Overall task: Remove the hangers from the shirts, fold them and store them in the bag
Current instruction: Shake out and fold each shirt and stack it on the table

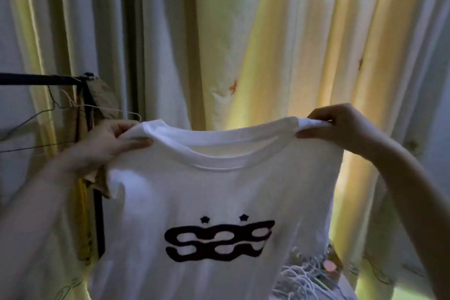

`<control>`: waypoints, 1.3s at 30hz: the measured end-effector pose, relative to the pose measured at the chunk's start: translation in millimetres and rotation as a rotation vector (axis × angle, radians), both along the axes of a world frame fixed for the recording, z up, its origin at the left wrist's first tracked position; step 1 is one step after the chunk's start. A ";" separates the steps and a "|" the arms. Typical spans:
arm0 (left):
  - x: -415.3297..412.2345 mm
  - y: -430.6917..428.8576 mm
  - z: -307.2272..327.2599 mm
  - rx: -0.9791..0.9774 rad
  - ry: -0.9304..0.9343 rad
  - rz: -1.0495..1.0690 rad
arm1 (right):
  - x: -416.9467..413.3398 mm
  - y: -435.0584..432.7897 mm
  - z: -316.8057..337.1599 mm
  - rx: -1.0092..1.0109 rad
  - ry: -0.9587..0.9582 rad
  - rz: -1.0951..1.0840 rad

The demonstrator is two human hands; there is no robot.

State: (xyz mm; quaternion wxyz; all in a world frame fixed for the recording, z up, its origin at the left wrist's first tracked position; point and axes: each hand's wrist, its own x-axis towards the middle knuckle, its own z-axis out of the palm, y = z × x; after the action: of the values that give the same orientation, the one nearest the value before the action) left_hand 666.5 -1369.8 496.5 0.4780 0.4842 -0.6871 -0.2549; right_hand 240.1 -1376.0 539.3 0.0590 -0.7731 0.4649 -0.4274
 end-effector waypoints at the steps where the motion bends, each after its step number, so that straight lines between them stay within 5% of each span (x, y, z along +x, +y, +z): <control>1: -1.3 3.1 15.8 -0.025 -0.008 -0.004 | -2.4 1.4 13.6 -0.057 -0.015 -0.017; 5: -11.4 7.9 41.5 -0.058 -0.015 -0.059 | -7.8 2.2 36.1 -0.115 0.019 -0.031; 11: -31.6 -4.4 -49.8 0.225 -0.074 -0.003 | -15.6 -6.9 -63.0 0.264 0.089 0.032; 17: -90.0 9.6 -150.1 0.326 0.268 0.137 | 23.6 8.5 -188.9 0.535 -0.244 -0.003; 26: -190.4 56.3 -194.4 0.108 0.400 0.267 | 141.1 54.4 -230.0 0.627 -0.738 0.163; 39: -160.1 95.1 -229.4 0.239 0.271 0.014 | 144.4 84.3 -257.3 0.788 -0.786 0.327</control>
State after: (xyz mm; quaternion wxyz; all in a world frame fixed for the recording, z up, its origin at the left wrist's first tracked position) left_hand 506.4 -1274.8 267.0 0.5071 0.5036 -0.5777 -0.3944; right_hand 384.5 -1291.6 282.0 0.5756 -0.5381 0.4066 -0.4624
